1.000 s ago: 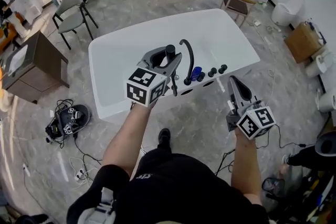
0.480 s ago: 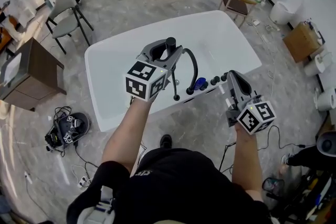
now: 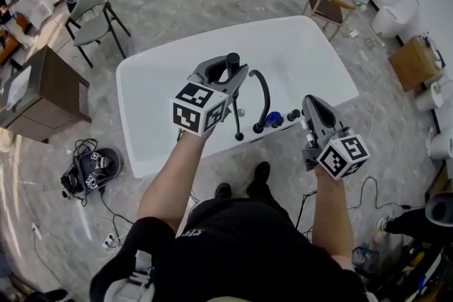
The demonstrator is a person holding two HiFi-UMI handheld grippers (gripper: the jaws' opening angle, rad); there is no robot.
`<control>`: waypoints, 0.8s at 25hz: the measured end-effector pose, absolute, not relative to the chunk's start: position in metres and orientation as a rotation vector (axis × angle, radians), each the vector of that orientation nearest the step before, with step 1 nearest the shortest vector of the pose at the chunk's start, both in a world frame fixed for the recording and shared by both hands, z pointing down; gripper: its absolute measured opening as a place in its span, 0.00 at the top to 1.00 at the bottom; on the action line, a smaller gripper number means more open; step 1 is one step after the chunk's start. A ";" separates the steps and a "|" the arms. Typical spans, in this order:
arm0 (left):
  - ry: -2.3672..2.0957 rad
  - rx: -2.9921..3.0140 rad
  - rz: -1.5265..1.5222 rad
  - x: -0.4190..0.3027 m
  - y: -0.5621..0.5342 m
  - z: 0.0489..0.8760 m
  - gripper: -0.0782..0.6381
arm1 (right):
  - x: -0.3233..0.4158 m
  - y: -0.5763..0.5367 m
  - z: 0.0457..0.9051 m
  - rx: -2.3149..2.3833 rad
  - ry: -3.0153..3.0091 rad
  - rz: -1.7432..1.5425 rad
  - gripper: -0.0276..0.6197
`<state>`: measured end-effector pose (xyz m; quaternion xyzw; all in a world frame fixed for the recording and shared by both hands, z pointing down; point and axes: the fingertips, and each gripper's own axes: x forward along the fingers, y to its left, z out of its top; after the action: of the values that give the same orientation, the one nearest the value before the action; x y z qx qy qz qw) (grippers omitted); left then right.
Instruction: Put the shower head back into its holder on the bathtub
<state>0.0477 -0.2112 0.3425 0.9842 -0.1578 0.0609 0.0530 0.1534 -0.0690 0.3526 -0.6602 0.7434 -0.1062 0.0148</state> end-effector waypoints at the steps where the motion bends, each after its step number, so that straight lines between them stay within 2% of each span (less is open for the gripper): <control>1: -0.492 2.988 0.196 0.053 -0.214 0.345 0.69 | 0.160 -0.072 0.354 -2.038 2.324 -0.337 0.94; 20: -0.811 2.819 0.415 0.165 -0.270 0.408 0.69 | 0.318 -0.152 0.404 -1.801 2.437 -0.540 0.94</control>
<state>0.1646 -0.2704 0.4084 0.9477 -0.2727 0.1397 0.0895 0.3179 -0.1519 0.4042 -0.5849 0.7913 -0.1753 0.0320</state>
